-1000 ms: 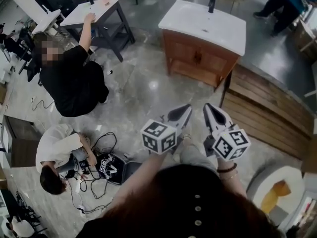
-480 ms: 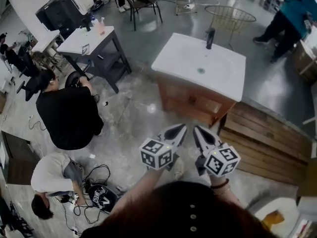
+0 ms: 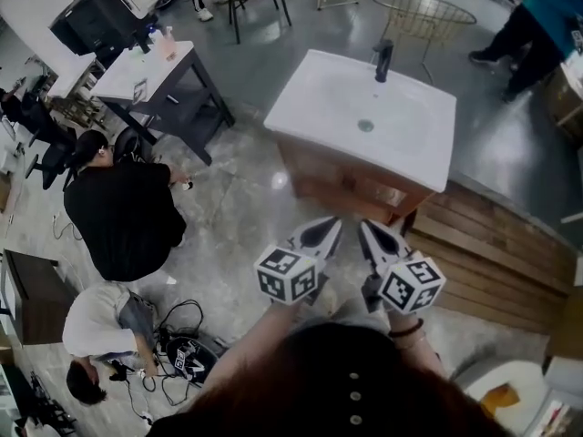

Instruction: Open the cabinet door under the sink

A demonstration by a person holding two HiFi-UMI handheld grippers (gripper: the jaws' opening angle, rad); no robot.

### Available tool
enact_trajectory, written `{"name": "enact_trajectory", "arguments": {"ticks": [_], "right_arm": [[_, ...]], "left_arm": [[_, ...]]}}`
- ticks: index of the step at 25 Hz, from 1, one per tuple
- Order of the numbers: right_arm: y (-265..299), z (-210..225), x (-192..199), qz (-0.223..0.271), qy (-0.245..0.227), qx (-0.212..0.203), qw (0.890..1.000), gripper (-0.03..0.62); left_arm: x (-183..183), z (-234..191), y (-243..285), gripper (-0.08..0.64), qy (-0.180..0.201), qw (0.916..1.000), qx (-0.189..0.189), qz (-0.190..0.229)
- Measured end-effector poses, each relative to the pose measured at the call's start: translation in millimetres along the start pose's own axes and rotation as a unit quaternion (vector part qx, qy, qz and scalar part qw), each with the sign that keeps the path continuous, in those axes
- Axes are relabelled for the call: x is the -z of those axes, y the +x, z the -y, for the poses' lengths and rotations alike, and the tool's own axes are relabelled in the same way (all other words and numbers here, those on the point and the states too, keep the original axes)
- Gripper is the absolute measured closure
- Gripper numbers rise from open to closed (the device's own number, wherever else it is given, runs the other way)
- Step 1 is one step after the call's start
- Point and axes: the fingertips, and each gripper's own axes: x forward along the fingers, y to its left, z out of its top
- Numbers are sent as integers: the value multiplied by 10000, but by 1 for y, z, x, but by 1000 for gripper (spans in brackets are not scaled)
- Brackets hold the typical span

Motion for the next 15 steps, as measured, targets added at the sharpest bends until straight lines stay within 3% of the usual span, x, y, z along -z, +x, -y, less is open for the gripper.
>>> {"name": "enact_trajectory", "arguments": {"ticks": [15], "right_arm": [[47, 54, 4, -82, 168, 929, 9955, 586]], "left_arm": [[6, -49, 51, 551, 108, 9966, 391, -715]]}}
